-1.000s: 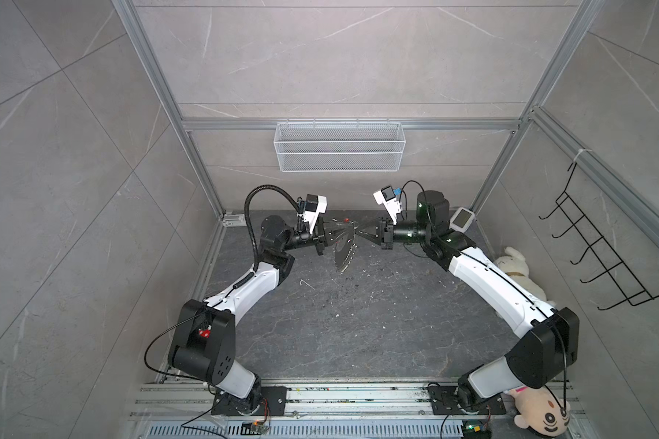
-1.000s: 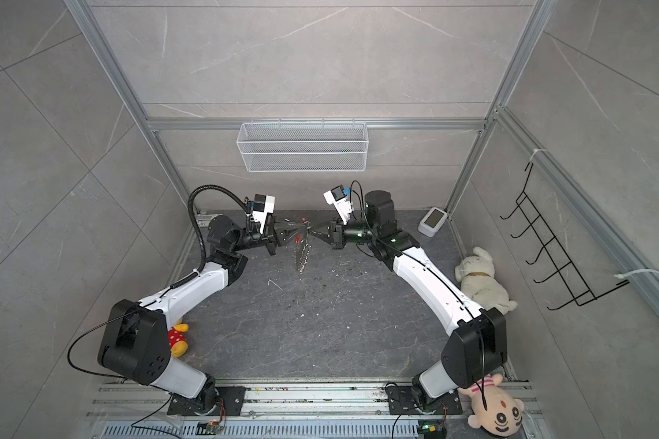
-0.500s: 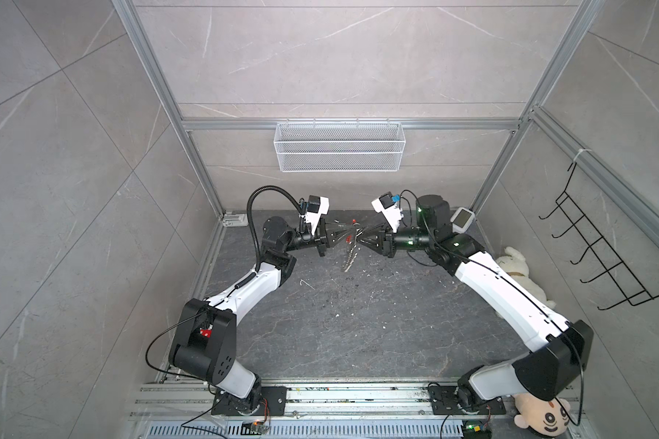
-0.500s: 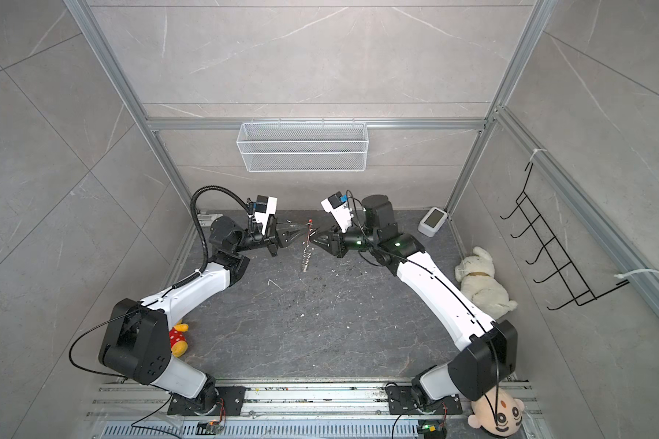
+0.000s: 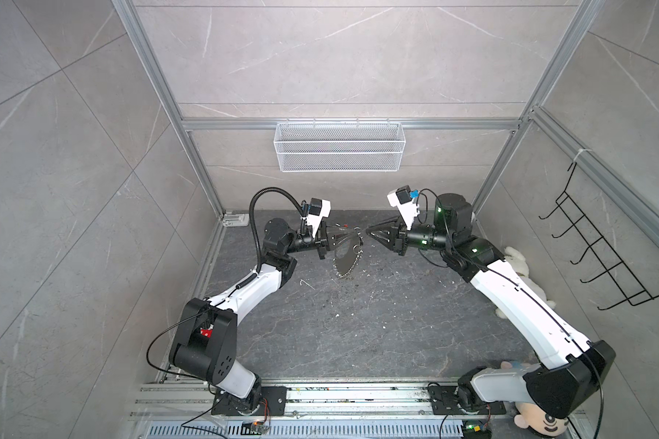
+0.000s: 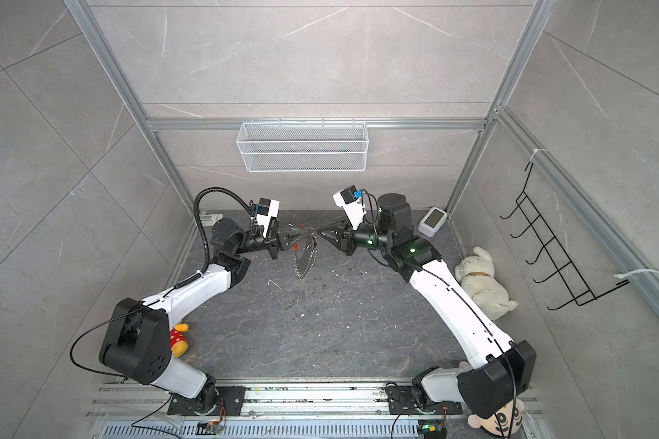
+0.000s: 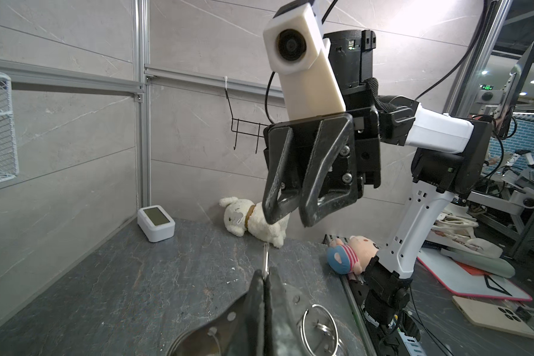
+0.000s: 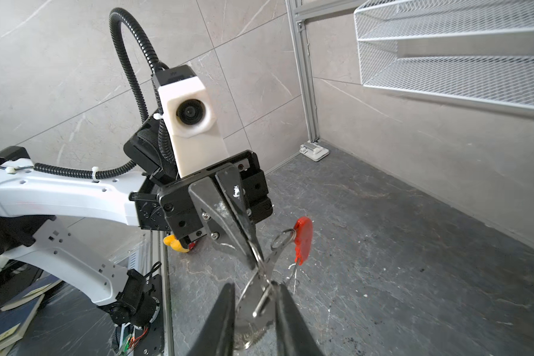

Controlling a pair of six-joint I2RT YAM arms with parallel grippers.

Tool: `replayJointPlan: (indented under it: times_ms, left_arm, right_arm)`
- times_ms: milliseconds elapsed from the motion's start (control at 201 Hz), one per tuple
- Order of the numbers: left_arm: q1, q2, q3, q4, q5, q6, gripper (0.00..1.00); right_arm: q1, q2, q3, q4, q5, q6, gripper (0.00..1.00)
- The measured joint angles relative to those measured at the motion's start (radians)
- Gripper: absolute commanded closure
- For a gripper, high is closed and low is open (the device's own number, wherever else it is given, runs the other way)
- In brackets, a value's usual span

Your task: Put the keys on the keyring

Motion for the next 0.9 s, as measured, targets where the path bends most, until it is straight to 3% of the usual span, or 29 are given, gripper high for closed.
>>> replayJointPlan:
  times_ms: [244,498,747,901]
  left_arm:
    - [0.000,0.001,0.000,0.002,0.001,-0.013,1.00]
    - [-0.004,0.020,0.001,0.006,0.010,-0.026,1.00]
    - [-0.006,0.026,0.001,0.013,0.018,-0.029,1.00]
    - [-0.005,0.026,0.001,0.019,0.018,-0.029,1.00]
  right_arm:
    - [0.000,0.057,0.000,0.055,-0.052,0.043,0.75]
    - [0.000,0.061,0.000,0.097,-0.080,0.074,0.90]
    - [0.000,0.063,-0.003,0.109,-0.089,0.076,0.80]
    - [0.000,0.063,-0.011,0.108,-0.089,0.076,0.80]
